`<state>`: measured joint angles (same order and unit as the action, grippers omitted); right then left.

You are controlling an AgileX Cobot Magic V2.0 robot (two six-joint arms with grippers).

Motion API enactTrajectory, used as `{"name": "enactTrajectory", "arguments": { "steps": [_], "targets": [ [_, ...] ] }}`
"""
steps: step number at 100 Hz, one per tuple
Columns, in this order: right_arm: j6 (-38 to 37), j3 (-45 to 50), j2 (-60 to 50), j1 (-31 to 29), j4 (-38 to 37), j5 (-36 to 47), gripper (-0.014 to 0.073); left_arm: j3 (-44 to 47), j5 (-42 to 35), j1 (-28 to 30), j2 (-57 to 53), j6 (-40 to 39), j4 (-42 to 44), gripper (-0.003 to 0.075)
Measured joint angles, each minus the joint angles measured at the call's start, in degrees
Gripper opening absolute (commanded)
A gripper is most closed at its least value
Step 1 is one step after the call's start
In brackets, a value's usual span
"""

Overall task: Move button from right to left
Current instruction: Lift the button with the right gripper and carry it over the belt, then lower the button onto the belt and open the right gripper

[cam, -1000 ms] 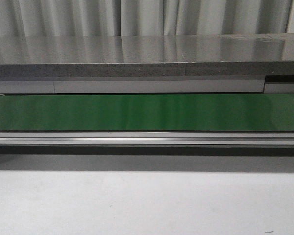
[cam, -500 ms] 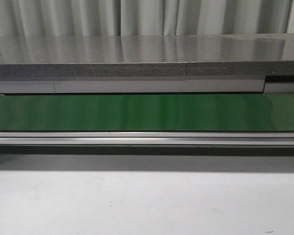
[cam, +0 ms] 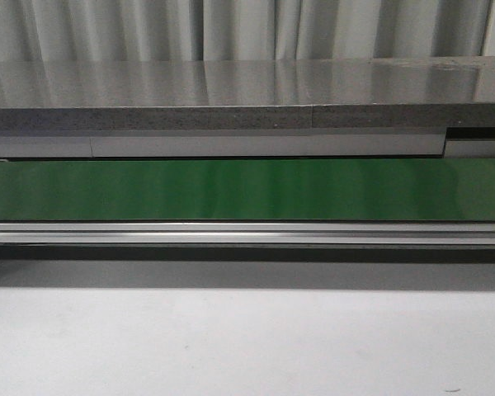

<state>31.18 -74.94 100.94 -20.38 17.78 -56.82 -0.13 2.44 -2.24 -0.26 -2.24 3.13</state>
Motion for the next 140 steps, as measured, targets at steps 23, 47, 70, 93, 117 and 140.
{"name": "enactTrajectory", "arguments": {
  "steps": [23, 47, 70, 93, 117, 140],
  "targets": [
    [0.4, 0.0, -2.4, 1.4, 3.1, 1.1, 0.0522, 0.0, 0.0, 0.0, 0.0, 0.0, 0.0, 0.0005],
    [0.6, 0.0, -10.0, 6.8, 3.7, 6.4, 0.0519, 0.0, 0.0, 0.0, 0.0, 0.0, 0.0, 0.0005],
    [0.6, 6.6, -20.0, 14.1, 3.8, 17.9, 0.0519, 0.0, 0.0, 0.0, 0.0, 0.0, 0.0, 0.0005],
    [0.7, 21.8, -32.2, 20.4, 3.8, 32.0, 0.0519, 0.0, 0.0, 0.0, 0.0, 0.0, 0.0, 0.0005],
    [0.7, 39.0, -46.6, 23.0, 4.2, 41.6, 0.0517, 0.0, 0.0, 0.0, 0.0, 0.0, 0.0, 0.0005],
    [0.7, 50.1, -61.7, 23.0, 9.0, 46.7, 0.0517, 0.0, 0.0, 0.0, 0.0, 0.0, 0.0, 0.0005]
  ]
}}
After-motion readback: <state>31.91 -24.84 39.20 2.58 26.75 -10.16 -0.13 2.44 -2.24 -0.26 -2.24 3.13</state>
